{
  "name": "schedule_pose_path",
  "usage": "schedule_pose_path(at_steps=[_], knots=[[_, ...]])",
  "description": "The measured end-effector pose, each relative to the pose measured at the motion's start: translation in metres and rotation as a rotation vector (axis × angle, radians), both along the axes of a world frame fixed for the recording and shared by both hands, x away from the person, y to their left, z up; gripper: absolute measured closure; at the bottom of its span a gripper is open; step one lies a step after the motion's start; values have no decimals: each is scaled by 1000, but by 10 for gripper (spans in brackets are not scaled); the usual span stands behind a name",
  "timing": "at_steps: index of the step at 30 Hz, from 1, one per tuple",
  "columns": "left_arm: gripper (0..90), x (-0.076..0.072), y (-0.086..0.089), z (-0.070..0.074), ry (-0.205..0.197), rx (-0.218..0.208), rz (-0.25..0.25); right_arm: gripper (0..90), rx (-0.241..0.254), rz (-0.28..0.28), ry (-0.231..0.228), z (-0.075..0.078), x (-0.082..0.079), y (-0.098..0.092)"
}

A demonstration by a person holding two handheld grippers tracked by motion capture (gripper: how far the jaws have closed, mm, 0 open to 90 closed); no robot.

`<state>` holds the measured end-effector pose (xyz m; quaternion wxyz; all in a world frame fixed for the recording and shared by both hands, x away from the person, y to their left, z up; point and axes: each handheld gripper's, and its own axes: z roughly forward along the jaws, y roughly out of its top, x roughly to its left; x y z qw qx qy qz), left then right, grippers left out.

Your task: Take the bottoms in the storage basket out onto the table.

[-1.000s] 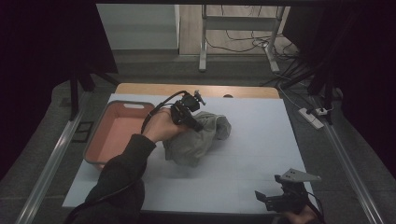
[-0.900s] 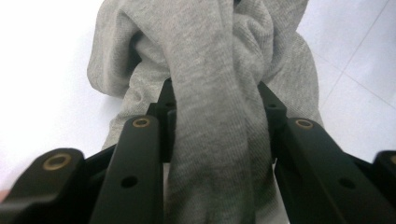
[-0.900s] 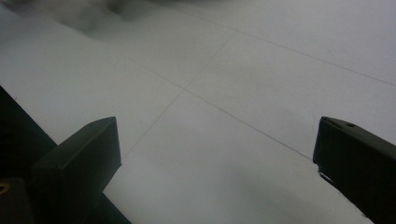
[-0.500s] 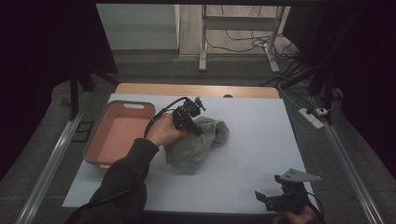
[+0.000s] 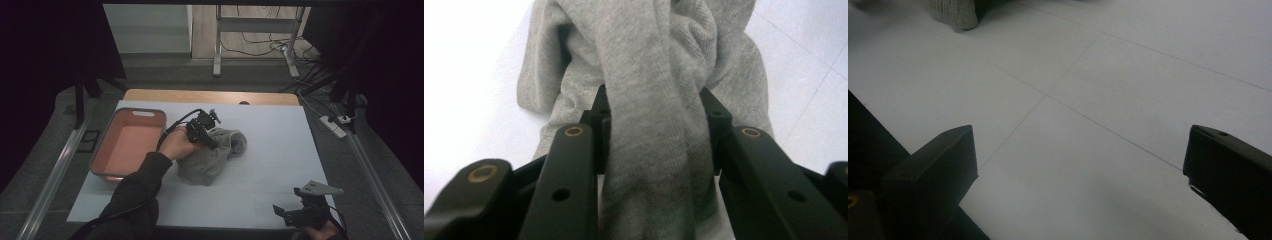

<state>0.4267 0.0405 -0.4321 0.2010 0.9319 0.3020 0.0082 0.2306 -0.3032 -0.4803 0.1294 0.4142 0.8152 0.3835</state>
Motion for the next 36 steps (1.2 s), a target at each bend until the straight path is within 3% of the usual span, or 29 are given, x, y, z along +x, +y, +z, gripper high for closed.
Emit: schedule_pose_path(at_steps=[13, 17, 26, 36], knots=[[602, 4, 2, -20, 19, -11, 9, 9, 1, 1, -1, 0, 0, 0], [586, 3, 2, -29, -4, 13, -2, 9, 0, 1, -1, 0, 0, 0], [534, 3, 1, -44, -3, 45, -19, 9, 0, 0, -1, 0, 0, 0], [490, 2, 1, -53, -4, 29, -20, 9, -2, 2, -3, 0, 0, 0]])
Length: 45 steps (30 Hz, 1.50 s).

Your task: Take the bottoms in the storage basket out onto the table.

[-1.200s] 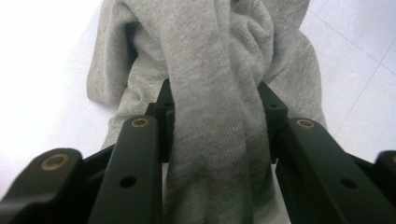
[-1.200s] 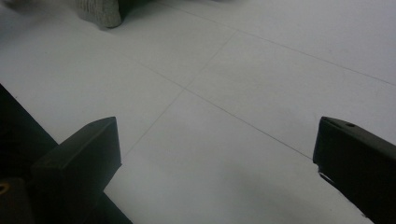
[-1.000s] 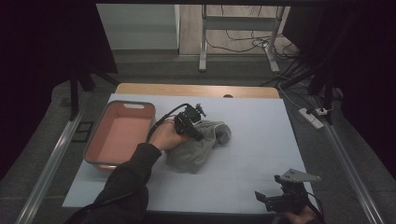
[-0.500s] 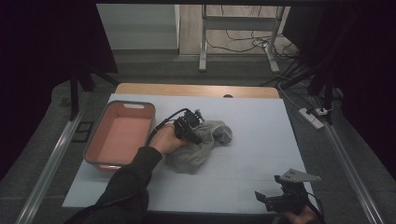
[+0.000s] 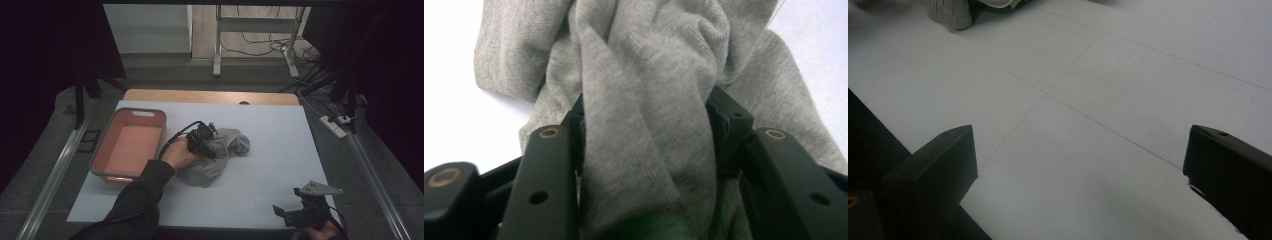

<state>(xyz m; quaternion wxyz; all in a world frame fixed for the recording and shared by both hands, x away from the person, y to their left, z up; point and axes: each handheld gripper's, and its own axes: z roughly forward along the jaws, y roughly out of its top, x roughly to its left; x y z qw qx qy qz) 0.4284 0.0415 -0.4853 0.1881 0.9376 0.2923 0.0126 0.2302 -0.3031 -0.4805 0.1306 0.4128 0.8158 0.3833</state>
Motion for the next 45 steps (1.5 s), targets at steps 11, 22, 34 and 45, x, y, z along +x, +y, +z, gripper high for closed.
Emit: schedule_pose_path(at_steps=[11, 22, 34, 45], knots=[[361, 0, -1, -1, 6, -22, -12, 9, -4, -1, 3, 0, 0, 0], [152, -1, -3, 5, 15, -42, -3, 9, -4, 2, 1, 0, 0, 1], [0, -6, 1, 12, 19, -110, -27, 9, -5, 5, 1, 0, 0, 1], [0, -12, 7, 19, 24, -142, -27, 9, -8, 5, 3, 0, 0, 1]])
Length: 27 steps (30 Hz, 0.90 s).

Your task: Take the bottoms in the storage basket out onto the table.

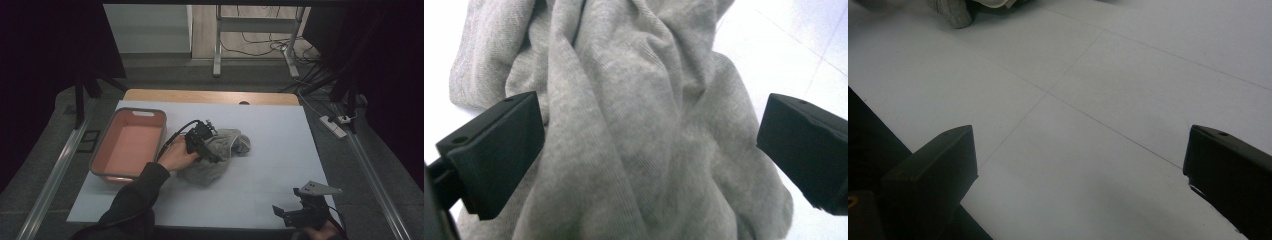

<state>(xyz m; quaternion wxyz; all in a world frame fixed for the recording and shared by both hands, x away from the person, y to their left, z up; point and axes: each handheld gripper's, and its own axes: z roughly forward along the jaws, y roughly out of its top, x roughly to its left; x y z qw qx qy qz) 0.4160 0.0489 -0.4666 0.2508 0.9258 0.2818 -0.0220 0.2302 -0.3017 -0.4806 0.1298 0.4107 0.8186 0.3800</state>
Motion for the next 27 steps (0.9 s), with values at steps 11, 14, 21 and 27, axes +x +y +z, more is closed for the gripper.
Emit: schedule_pose_path(at_steps=[11, 14, 21, 27], knots=[[0, -8, 8, 7, -18, -46, -18, 9, -2, 0, 1, 0, 0, 0], [0, -10, 10, 8, -19, -57, -18, 9, -3, 0, 1, 0, 0, 0], [0, -14, 15, 10, -20, -66, -15, 9, -4, 0, 2, 0, 0, 0], [0, -18, 18, 10, -33, -77, -17, 9, -4, 0, 0, 0, 0, 1]])
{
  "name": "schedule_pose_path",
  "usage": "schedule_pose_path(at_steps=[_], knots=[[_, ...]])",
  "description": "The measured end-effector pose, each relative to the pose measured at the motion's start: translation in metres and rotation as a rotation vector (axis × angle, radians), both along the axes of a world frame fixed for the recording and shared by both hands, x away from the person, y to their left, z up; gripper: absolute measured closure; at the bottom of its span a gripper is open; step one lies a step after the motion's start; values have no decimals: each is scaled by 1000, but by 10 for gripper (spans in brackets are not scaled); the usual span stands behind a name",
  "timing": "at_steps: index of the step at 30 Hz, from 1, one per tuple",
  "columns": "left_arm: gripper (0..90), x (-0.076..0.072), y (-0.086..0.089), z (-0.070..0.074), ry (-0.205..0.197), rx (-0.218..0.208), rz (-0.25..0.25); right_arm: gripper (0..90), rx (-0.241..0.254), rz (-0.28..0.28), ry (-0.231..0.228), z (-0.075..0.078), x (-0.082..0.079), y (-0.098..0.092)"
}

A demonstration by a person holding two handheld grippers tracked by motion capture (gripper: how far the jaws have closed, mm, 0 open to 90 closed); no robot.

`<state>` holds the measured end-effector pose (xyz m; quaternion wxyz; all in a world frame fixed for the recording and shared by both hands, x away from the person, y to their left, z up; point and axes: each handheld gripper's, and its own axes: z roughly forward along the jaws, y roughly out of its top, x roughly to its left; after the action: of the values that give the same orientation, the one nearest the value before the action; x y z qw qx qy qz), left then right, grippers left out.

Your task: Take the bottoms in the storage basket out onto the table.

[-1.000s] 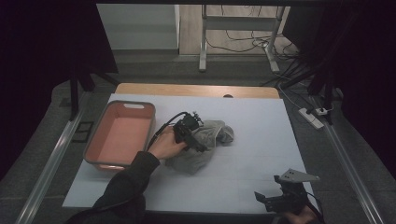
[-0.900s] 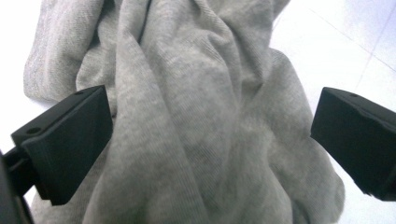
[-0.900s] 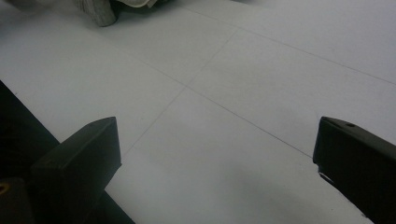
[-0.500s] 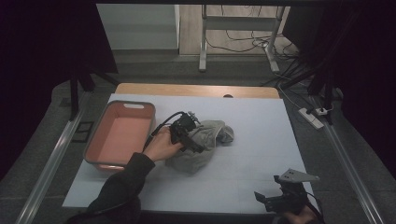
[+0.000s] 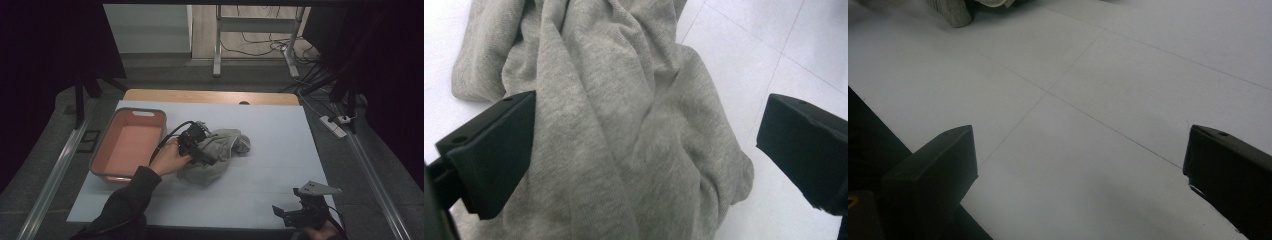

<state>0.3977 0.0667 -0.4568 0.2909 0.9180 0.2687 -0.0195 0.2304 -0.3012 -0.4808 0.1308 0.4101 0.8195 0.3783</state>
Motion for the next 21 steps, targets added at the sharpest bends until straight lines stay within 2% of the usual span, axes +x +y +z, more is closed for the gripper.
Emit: schedule_pose_path(at_steps=[12, 14, 21], knots=[[0, -8, 7, 2, -35, -6, -3, 9, 3, -1, 4, 0, 0, 0], [0, -9, 9, 3, -37, -1, -3, 9, 5, 0, 3, 0, 0, 0], [0, -12, 20, 7, -34, -24, 16, 9, 13, -1, -1, 0, 0, -1]])
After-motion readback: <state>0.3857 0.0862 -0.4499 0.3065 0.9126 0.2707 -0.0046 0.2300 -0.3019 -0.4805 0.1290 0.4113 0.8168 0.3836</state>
